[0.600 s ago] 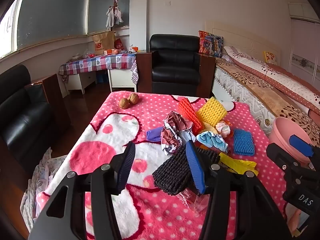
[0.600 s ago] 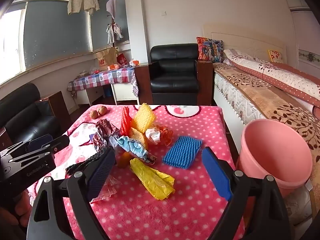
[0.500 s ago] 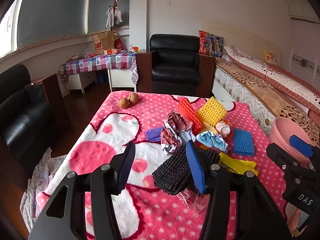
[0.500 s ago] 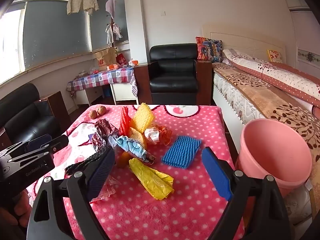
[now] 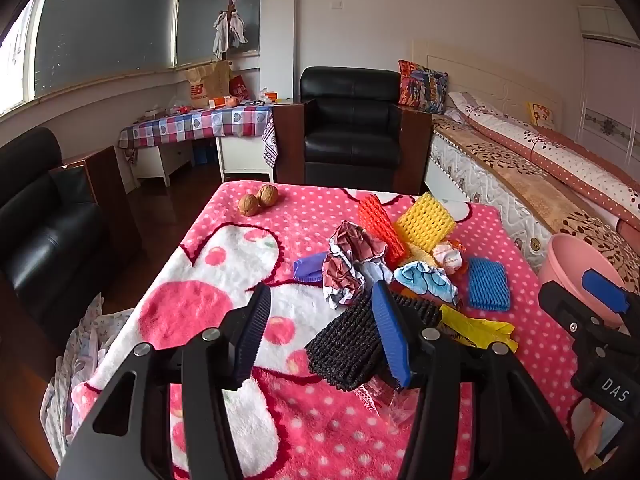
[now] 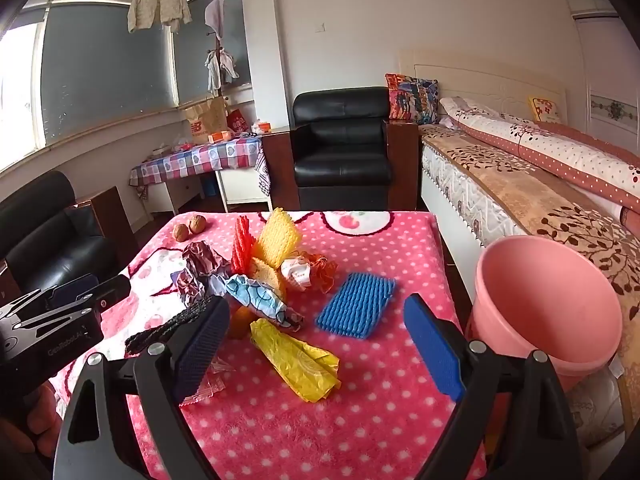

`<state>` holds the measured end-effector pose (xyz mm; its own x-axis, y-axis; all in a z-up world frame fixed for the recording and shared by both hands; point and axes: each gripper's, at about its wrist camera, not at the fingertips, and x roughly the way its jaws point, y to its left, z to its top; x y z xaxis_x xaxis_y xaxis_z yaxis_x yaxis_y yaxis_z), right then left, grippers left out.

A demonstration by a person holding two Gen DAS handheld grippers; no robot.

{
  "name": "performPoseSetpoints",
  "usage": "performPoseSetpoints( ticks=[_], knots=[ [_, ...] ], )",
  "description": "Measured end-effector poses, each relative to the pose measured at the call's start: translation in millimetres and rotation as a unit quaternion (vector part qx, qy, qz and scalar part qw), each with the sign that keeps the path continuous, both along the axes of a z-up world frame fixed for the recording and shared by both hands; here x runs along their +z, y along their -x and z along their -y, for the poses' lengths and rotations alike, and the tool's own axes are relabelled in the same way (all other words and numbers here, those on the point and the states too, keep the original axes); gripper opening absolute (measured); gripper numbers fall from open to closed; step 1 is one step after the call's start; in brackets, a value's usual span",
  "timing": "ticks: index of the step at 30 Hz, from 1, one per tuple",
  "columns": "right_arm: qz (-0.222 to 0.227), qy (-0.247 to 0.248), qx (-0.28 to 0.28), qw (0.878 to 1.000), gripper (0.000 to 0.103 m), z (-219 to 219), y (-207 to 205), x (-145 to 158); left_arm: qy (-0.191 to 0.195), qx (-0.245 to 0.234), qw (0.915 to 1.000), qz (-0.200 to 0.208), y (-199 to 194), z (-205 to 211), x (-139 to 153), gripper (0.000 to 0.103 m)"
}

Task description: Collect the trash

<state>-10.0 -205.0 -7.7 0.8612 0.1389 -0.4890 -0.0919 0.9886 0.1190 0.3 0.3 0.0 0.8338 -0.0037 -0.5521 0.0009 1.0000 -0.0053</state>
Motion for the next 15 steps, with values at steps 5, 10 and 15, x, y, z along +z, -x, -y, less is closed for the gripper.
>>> performPoseSetpoints(
  ticks=[5, 10, 15],
  knots=[
    [0.000, 0.000, 0.001, 1.000, 0.087, 0.4, 0.1, -0.2, 0.001, 0.000, 1.0000, -0.001, -0.1, -0.2, 0.2, 0.053],
    [0.000, -0.001, 0.000, 1.000, 0.087, 0.0, 0.0, -0.4, 0.001, 0.000, 1.0000, -0.001, -0.1, -0.3, 0.3, 0.053],
    [0.000, -0.001, 0.000, 1.000, 0.087, -0.1, -0.1, -0.6, 0.001, 0.000, 1.0000, -0.001, -0.2, -0.3, 0.1, 0.053]
  ],
)
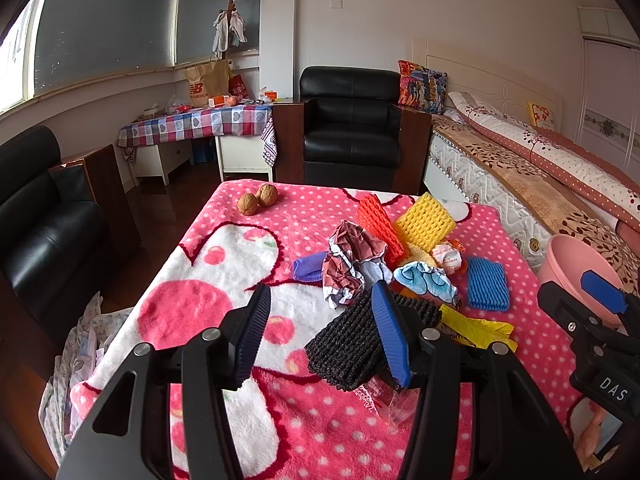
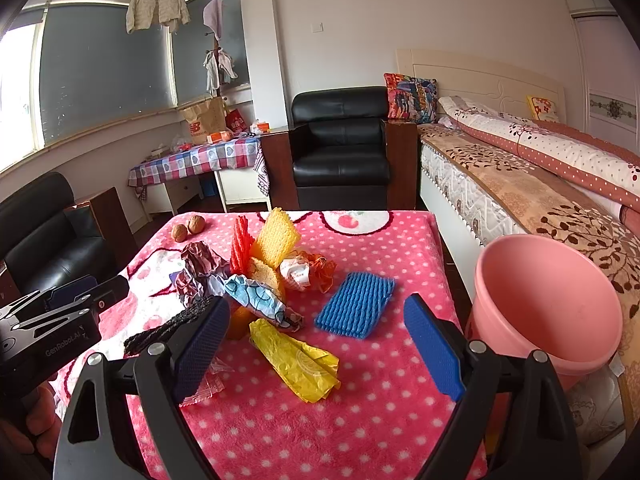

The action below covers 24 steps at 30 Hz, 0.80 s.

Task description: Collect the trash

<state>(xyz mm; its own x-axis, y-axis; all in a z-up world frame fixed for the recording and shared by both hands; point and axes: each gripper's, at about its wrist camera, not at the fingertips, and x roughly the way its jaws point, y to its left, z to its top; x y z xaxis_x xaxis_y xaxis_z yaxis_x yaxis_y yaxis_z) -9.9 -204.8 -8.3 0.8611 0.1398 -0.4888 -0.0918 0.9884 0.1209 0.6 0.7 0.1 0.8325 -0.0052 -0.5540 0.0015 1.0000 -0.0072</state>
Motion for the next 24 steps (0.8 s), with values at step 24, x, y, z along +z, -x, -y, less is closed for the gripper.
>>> performPoseSetpoints(
  ticks=[24],
  knots=[
    [0.002, -0.002, -0.004, 1.000, 0.087, 3.4, 1.4, -1.8, 0.000, 0.001, 1.0000, 0.001, -1.1, -3.5, -7.6, 0.053]
  ],
)
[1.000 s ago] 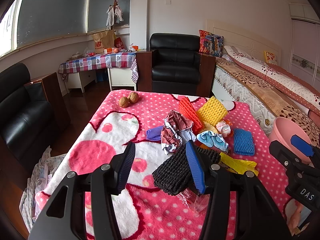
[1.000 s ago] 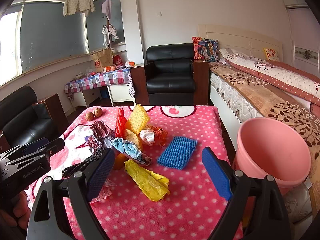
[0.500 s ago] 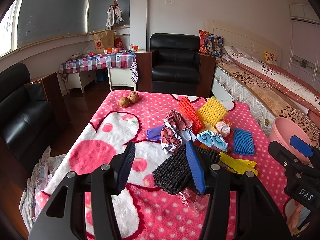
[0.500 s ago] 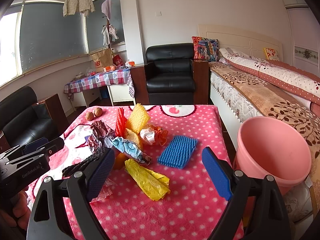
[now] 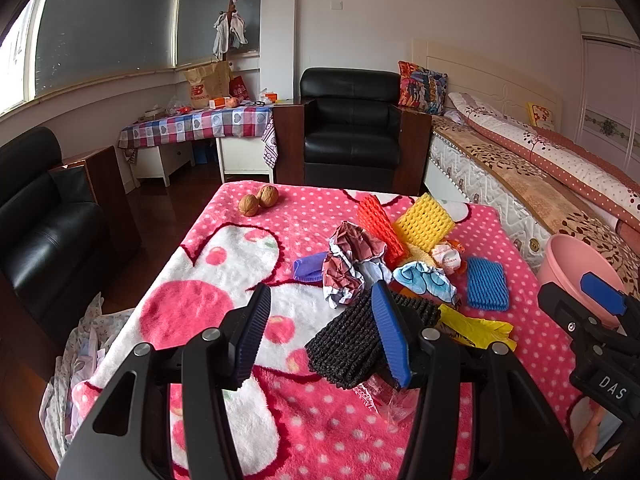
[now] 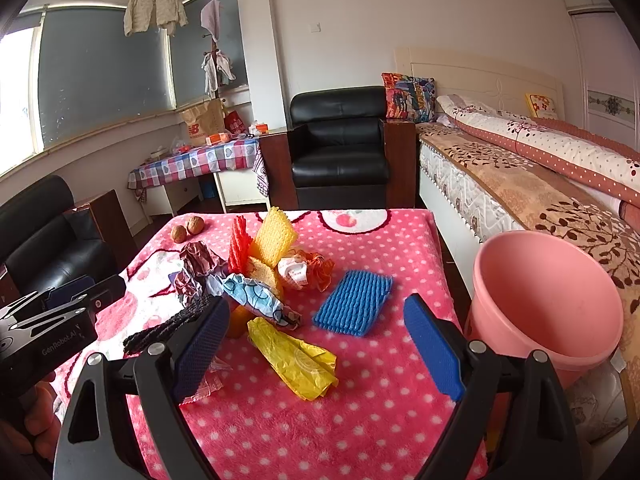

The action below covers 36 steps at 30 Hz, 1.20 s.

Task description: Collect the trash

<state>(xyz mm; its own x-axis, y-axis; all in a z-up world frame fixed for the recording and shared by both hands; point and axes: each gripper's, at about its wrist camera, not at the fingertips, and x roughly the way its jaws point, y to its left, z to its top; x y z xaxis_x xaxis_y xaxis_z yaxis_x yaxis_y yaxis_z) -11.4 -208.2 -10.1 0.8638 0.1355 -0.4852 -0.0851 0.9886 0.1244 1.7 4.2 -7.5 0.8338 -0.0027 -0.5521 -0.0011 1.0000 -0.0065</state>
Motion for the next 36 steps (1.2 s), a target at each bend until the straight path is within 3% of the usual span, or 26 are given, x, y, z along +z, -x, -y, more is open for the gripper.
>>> performPoseSetpoints(
  ticks=[13, 21, 28, 36],
  knots=[
    [-0.008, 0.000, -0.002, 1.000, 0.087, 2, -1, -4, 0.000, -0.009, 0.9999, 0.008, 2, -2, 1, 0.053],
    [-0.026, -0.002, 0.004, 1.000, 0.087, 0, -6, -14, 0.025, -0.058, 0.9979, 0.013, 11, -13, 2, 0.053],
    [-0.053, -0.007, 0.019, 0.998, 0.087, -3, -13, -28, -0.004, -0.131, 0.9914, 0.000, 18, 8, -11, 0.053],
    [-0.083, -0.011, 0.033, 0.996, 0.087, -6, -23, -39, -0.031, -0.132, 0.9902, -0.030, 3, 18, -28, 0.053]
  ],
)
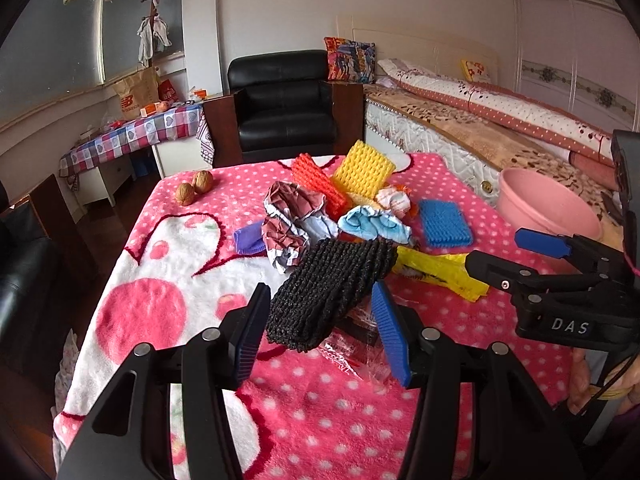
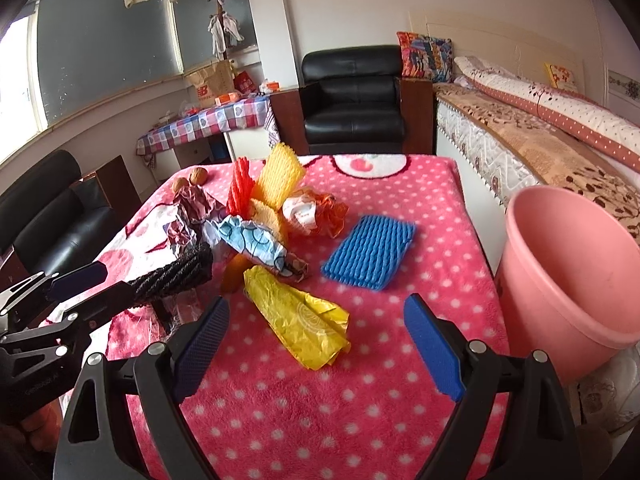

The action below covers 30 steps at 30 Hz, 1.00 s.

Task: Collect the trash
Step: 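Grasp the black mesh pad with the left tool while the right tool grasps the yellow plastic bag, then carry the black mesh pad and yellow bag over the pink bucket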

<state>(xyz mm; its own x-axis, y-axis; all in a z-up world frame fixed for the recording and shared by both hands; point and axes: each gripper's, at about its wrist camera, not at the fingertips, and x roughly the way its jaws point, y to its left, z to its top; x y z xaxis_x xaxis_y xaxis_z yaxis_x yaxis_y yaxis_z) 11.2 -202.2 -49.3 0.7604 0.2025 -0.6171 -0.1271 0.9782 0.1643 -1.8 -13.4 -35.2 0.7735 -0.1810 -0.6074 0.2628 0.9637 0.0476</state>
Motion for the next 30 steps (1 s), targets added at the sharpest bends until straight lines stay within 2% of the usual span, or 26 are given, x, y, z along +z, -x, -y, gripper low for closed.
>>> performPoseSetpoints(
  ticks=[4, 7, 11, 14, 15, 16, 21, 25, 30],
  knots=[
    [-0.020, -0.005, 0.002, 1.000, 0.085, 0, -6, -5, -0.009, -0.007, 0.9999, -0.004, -1, 3, -4, 0.052],
    [-0.042, -0.005, 0.006, 0.999, 0.079, 0, -12, -9, -0.020, -0.012, 0.9996, -0.016, -4, 6, -9, 0.036],
    [-0.070, -0.004, 0.007, 0.998, 0.070, -1, -20, -15, -0.019, -0.008, 0.9994, -0.027, -7, 3, -14, 0.026],
    [-0.090, -0.003, 0.008, 0.996, 0.056, -3, -25, -21, -0.012, -0.007, 0.9994, -0.030, -8, 1, -14, 0.015],
    [-0.098, -0.003, 0.008, 0.995, 0.047, -3, -26, -23, -0.011, -0.008, 0.9994, -0.031, -8, 0, -14, 0.013],
    [-0.105, -0.006, 0.009, 0.994, 0.038, -3, -28, -25, -0.008, -0.009, 0.9995, -0.030, -7, -1, -14, 0.012],
    [-0.104, -0.021, 0.013, 0.994, 0.017, 0, -23, -25, 0.005, -0.012, 0.9998, -0.014, -1, -2, -6, 0.011],
    [-0.084, -0.032, 0.024, 0.996, 0.011, 1, -14, -16, 0.025, -0.020, 0.9995, 0.005, 5, -1, 7, 0.010],
    [-0.045, -0.034, 0.024, 0.998, 0.009, 5, 0, 4, 0.039, -0.034, 0.9984, 0.023, 6, 6, 24, 0.010]
  ],
)
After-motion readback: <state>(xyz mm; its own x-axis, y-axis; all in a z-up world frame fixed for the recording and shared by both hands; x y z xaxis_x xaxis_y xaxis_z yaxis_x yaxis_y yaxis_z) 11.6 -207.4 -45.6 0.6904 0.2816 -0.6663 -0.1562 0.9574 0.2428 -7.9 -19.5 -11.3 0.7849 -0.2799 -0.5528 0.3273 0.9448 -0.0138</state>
